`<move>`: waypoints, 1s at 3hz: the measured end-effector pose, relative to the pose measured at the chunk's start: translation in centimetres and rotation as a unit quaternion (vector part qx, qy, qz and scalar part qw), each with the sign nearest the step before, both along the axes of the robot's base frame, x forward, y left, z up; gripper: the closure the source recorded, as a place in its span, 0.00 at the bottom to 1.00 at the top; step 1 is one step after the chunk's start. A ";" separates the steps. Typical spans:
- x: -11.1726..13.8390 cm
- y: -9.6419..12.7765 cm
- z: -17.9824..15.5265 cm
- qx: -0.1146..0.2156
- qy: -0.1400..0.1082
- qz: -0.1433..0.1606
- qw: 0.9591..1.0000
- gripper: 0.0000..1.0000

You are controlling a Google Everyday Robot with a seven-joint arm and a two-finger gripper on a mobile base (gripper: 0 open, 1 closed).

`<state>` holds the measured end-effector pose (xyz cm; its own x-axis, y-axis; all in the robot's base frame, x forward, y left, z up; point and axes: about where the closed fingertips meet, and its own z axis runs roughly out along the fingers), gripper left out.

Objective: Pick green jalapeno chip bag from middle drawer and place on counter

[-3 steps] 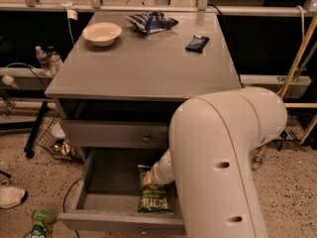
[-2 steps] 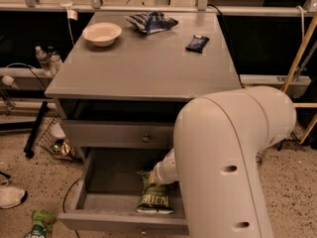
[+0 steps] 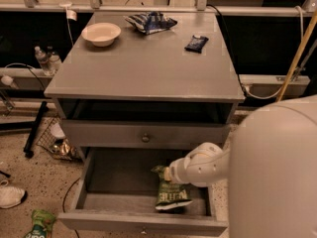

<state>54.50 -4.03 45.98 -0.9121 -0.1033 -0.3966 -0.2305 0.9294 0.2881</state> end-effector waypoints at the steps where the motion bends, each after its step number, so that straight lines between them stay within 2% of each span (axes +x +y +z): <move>1: -1.2 -3.4 5.3 -0.025 -0.036 0.000 0.999 1.00; 2: -0.8 -3.5 7.7 -0.026 -0.058 0.000 0.998 1.00; 3: -0.8 -3.5 7.7 -0.026 -0.058 0.000 0.998 1.00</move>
Offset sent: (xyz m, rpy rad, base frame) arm -0.0112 -0.0302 0.0466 -0.0443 -0.0636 0.0005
